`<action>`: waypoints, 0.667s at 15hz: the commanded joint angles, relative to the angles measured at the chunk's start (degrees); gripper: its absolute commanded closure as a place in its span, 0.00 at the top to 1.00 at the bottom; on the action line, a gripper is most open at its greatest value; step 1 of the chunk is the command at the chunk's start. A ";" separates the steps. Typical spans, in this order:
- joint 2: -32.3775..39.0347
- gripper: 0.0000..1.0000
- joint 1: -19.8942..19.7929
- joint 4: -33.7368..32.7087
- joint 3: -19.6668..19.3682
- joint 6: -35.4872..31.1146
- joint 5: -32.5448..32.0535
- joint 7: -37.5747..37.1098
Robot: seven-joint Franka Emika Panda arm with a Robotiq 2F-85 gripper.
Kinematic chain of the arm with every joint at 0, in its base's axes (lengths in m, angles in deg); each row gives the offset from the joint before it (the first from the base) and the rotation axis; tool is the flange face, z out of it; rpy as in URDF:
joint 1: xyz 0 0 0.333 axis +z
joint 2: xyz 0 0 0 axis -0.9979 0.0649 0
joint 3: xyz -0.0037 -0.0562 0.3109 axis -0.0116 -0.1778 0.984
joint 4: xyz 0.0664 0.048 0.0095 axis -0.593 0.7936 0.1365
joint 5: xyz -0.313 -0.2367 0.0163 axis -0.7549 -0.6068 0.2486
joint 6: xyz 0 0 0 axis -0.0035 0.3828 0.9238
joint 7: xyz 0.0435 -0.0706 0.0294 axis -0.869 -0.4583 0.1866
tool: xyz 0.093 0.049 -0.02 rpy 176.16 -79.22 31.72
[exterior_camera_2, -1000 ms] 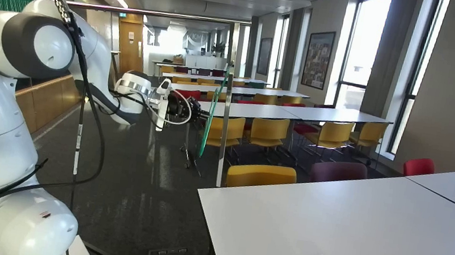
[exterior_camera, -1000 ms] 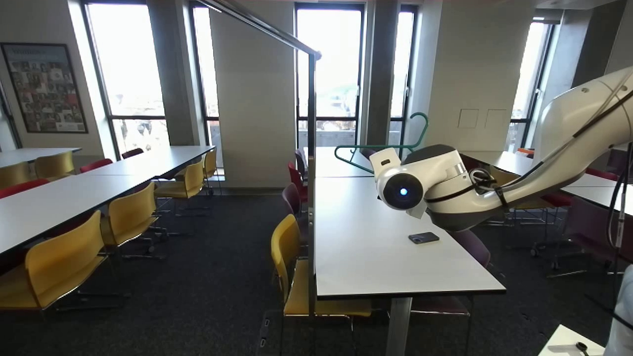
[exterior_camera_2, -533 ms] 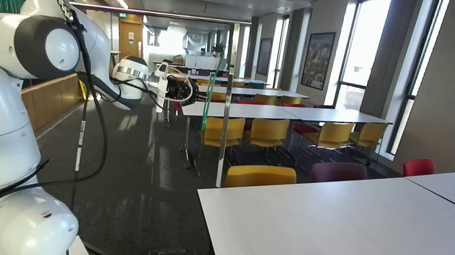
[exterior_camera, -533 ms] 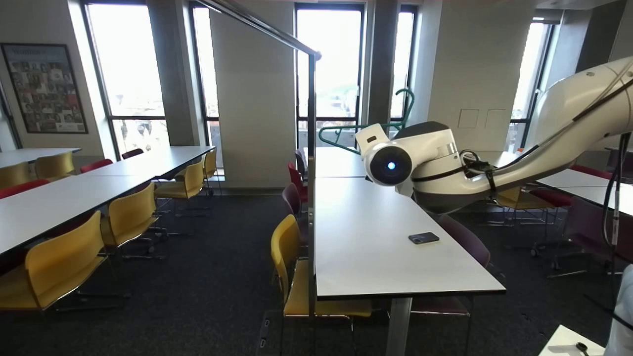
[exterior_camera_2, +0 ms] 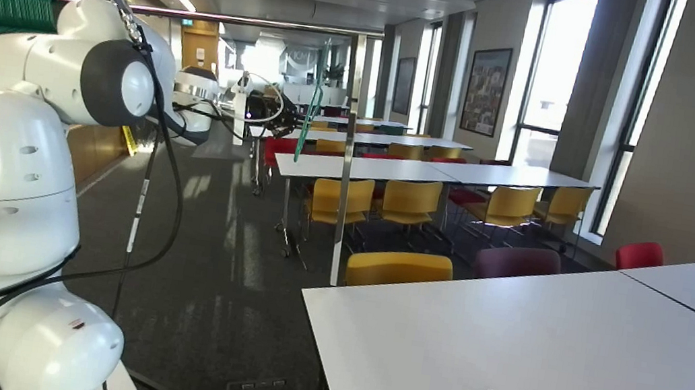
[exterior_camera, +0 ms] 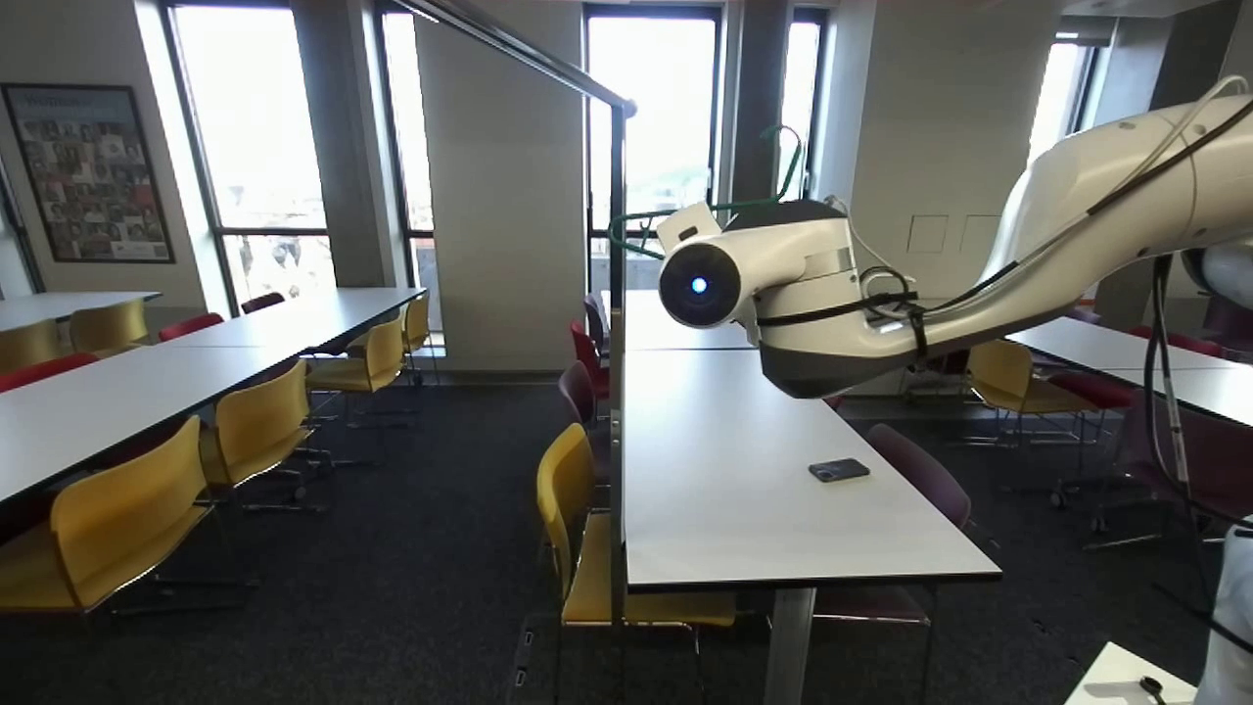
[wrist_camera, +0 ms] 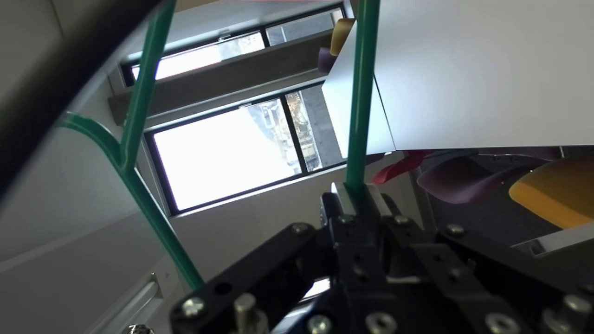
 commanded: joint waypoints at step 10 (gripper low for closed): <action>8.11 0.10 4.98 -12.28 0.15 8.74 -4.50 4.79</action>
